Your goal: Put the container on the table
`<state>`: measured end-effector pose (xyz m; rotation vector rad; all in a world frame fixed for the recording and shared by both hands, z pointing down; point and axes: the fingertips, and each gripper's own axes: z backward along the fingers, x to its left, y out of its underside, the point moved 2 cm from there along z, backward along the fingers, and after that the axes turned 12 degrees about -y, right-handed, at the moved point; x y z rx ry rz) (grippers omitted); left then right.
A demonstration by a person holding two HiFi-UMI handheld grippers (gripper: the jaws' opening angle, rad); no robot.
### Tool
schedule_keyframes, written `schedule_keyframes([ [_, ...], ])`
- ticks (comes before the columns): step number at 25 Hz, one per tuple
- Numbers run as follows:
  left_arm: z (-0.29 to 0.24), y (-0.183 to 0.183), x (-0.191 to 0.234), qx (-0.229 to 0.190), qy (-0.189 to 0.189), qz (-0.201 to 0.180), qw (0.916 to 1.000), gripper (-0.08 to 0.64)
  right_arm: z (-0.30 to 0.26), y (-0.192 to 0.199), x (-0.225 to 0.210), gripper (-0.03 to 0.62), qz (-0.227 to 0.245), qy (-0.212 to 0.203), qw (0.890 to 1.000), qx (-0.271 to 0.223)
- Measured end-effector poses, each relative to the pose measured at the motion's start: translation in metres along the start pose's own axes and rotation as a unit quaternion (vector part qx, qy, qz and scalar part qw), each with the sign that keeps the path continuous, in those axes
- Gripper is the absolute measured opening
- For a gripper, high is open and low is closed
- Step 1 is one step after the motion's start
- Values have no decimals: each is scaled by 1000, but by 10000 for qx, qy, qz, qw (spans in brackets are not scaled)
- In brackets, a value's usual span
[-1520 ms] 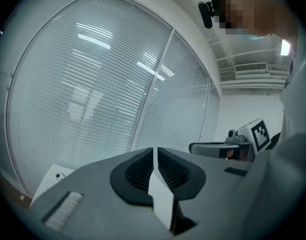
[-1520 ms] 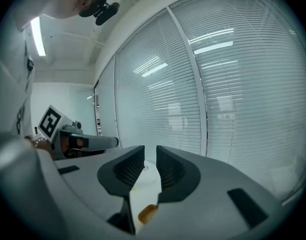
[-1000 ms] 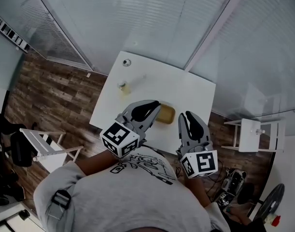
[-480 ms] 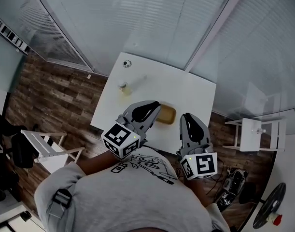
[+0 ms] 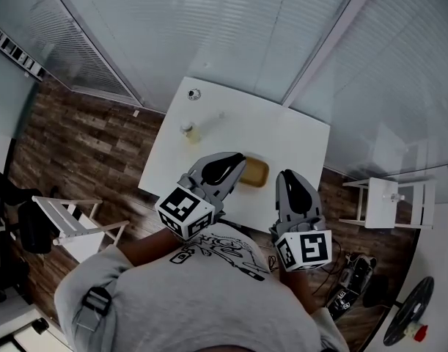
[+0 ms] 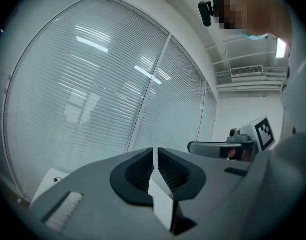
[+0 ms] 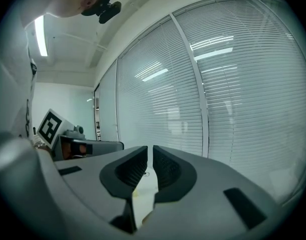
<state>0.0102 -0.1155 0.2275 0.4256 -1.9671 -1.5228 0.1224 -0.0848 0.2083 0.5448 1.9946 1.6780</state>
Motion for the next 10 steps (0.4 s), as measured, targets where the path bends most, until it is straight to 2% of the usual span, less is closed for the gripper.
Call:
schedule_keyframes([
  [10,-5,2,6,-16,-48,28,10000,28,-6,0,-7,31,-3,60,10000,-27],
])
